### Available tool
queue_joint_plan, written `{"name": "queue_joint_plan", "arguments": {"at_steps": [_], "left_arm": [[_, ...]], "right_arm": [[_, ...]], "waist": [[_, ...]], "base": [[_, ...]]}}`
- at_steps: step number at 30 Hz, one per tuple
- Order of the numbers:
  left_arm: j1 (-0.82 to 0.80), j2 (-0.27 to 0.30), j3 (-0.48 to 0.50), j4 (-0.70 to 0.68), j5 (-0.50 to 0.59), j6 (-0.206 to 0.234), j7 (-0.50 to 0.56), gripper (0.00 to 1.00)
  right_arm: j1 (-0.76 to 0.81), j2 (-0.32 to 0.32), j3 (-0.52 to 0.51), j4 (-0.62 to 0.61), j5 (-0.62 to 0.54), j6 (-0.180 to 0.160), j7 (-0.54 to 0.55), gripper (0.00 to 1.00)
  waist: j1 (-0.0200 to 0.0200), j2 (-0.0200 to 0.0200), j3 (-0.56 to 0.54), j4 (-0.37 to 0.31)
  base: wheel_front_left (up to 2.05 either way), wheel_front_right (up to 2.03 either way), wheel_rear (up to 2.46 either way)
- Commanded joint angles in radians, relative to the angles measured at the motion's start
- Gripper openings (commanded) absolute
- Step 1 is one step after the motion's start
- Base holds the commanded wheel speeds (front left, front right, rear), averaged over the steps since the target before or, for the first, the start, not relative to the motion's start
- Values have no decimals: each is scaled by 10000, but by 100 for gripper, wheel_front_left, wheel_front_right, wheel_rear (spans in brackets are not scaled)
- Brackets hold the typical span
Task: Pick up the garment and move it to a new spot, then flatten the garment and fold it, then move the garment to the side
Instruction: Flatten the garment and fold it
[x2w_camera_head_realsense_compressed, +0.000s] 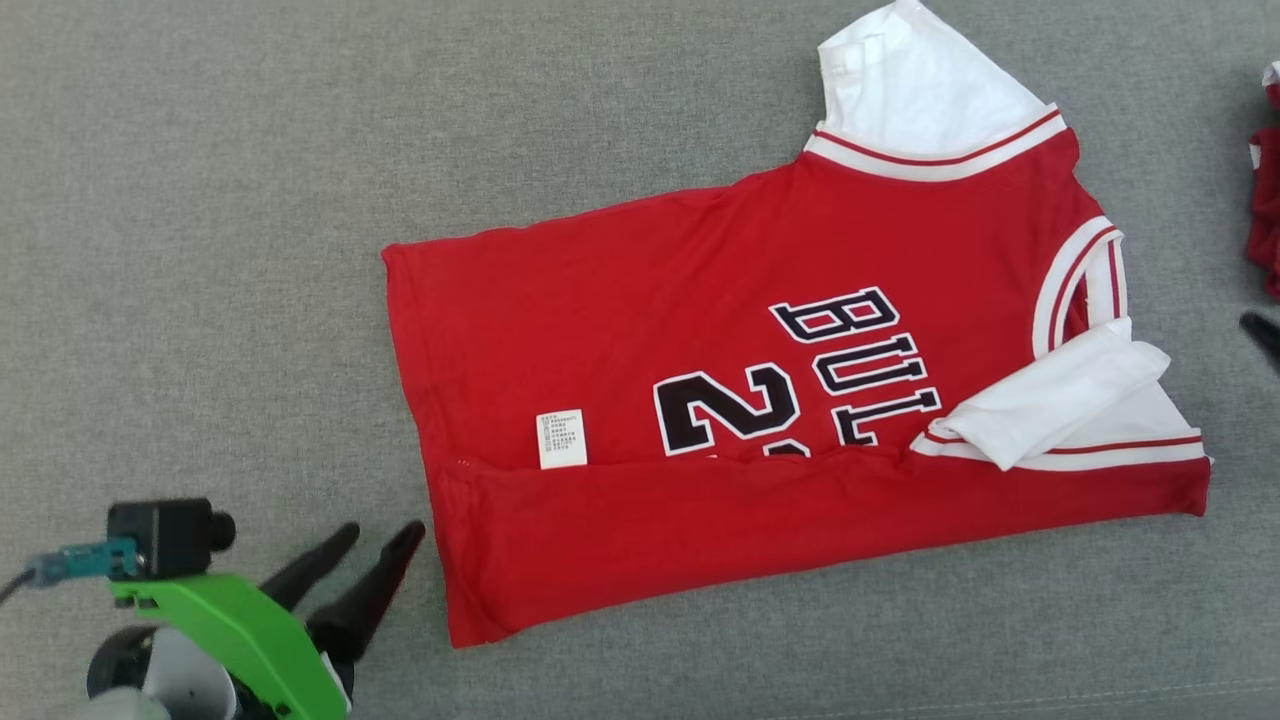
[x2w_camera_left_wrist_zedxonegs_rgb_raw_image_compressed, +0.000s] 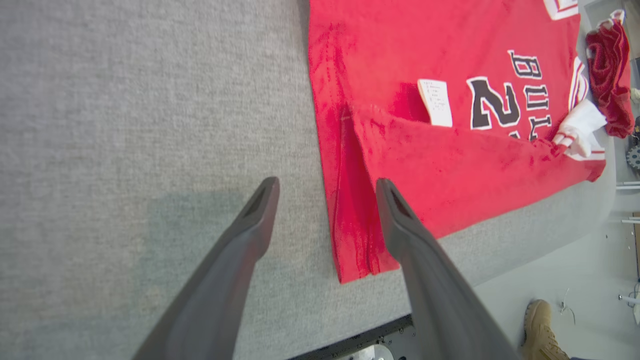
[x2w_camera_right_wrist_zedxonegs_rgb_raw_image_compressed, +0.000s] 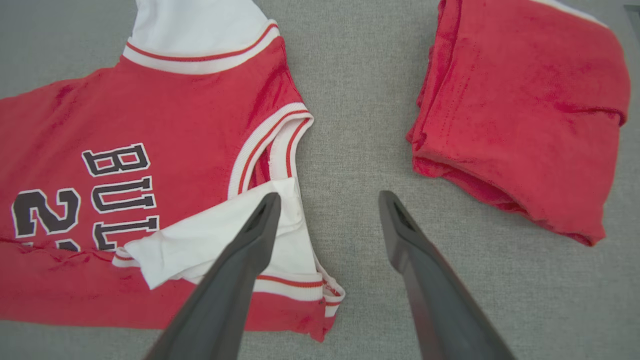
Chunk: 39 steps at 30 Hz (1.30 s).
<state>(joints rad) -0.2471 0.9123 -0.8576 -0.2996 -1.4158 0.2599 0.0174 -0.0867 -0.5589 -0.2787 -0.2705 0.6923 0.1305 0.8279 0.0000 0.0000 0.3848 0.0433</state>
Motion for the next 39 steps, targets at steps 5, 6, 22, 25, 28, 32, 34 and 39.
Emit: {"name": "queue_joint_plan", "arguments": {"at_steps": [5,6,22,25,28,32,34,39], "left_arm": [[-1940,-535,812,291,219,275,153,100],[-2468,-720,793,538,416,256,331,100],[-6221,-3511,-514,4017,2089,-730,1454,100],[-6370,-3662,-614,4173,2124,-823,1534,100],[-6498,-3836,-691,4230,2082,-972,1631,100],[-6552,-4020,-802,4204,1984,-1312,1692,100],[-6499,-4175,-747,4201,1837,-1516,1605,100],[-6500,-4080,-846,4271,1932,-1683,1687,0]], "right_arm": [[-3051,45,602,623,-968,0,-175,100],[-3802,176,828,916,-1315,0,-177,100],[-8894,1237,3162,5476,-4165,-2,-609,100],[-9026,1214,3326,5902,-4246,0,-755,100],[-9098,1185,3529,6258,-4235,0,-826,100],[-9071,1196,3788,6647,-4086,1,-862,66],[-8988,1288,3735,6861,-3996,0,-885,22],[-8993,1393,3776,6983,-3551,-7,-1153,0]], "waist": [[0,0,1231,511],[0,0,1500,644],[0,0,2915,2125],[0,0,2884,2157],[0,0,2897,2156],[0,0,2873,2118],[0,0,2798,2075],[0,0,2678,1896]], "base": [[0,0,0],[0,0,0],[0,0,0],[0,0,0],[0,0,0],[0,0,0],[0,0,0],[0,0,0]]}}
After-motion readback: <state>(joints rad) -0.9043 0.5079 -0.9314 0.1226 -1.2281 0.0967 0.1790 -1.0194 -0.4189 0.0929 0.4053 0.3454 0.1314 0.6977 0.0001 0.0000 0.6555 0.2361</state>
